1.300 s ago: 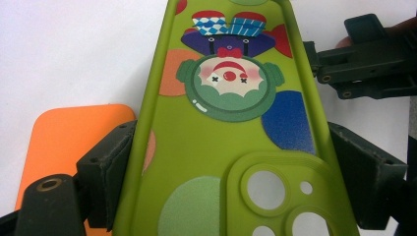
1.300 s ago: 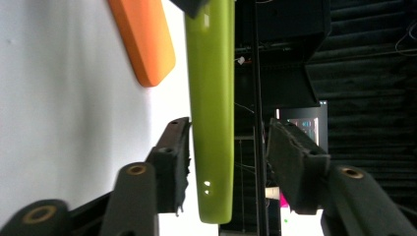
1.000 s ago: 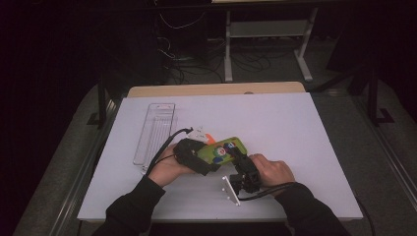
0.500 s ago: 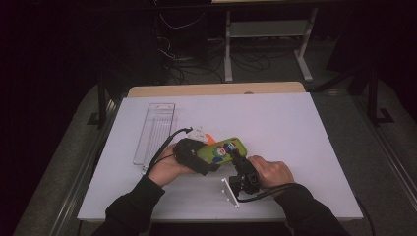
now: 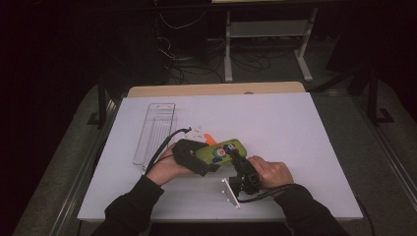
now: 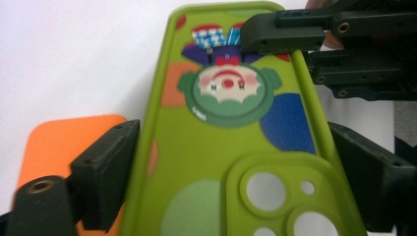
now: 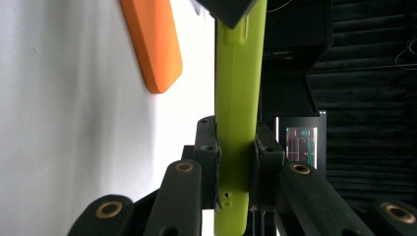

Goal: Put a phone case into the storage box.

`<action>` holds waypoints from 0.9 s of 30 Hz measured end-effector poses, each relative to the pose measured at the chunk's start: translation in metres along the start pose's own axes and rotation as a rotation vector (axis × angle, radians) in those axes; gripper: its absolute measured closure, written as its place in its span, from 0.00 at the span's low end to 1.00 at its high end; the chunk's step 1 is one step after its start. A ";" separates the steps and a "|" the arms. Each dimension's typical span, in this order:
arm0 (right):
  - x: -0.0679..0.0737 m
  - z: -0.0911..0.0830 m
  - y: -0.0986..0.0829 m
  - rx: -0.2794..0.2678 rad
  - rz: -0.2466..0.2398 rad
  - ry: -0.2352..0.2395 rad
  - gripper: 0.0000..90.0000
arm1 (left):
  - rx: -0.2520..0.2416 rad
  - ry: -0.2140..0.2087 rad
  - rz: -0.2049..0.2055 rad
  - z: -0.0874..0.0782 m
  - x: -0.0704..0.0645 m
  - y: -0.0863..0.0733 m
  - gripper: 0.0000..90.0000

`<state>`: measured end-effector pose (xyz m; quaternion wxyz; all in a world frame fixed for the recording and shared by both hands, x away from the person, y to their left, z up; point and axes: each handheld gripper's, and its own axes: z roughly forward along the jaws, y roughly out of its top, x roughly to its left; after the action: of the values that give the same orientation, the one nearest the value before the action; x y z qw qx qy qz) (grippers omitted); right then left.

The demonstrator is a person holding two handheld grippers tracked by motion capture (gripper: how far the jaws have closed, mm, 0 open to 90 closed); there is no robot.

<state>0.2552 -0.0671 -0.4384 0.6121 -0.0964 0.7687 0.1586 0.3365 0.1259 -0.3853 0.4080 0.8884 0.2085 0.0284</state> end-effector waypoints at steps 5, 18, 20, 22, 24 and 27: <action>0.001 0.000 0.000 0.005 0.004 0.000 0.84 | -0.012 -0.016 0.002 -0.001 0.000 0.000 0.01; -0.008 0.003 -0.011 0.043 0.100 0.022 0.84 | -0.031 -0.011 0.001 -0.009 0.005 -0.002 0.00; -0.007 0.003 -0.013 0.057 0.154 0.045 0.84 | -0.013 -0.005 0.023 -0.011 0.007 -0.002 0.00; -0.009 0.004 -0.015 0.061 0.174 0.061 0.84 | -0.022 -0.006 0.013 -0.011 0.007 -0.002 0.00; -0.010 0.006 -0.017 0.063 0.184 0.066 0.84 | -0.025 -0.006 0.005 -0.011 0.007 -0.002 0.00; -0.013 0.006 -0.019 0.058 0.194 0.065 0.84 | -0.023 0.001 0.008 -0.011 0.007 -0.002 0.00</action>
<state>0.2705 -0.0832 -0.4298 0.5713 -0.0087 0.7981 0.1915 0.3394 0.1380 -0.3804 0.4181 0.8844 0.2047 0.0327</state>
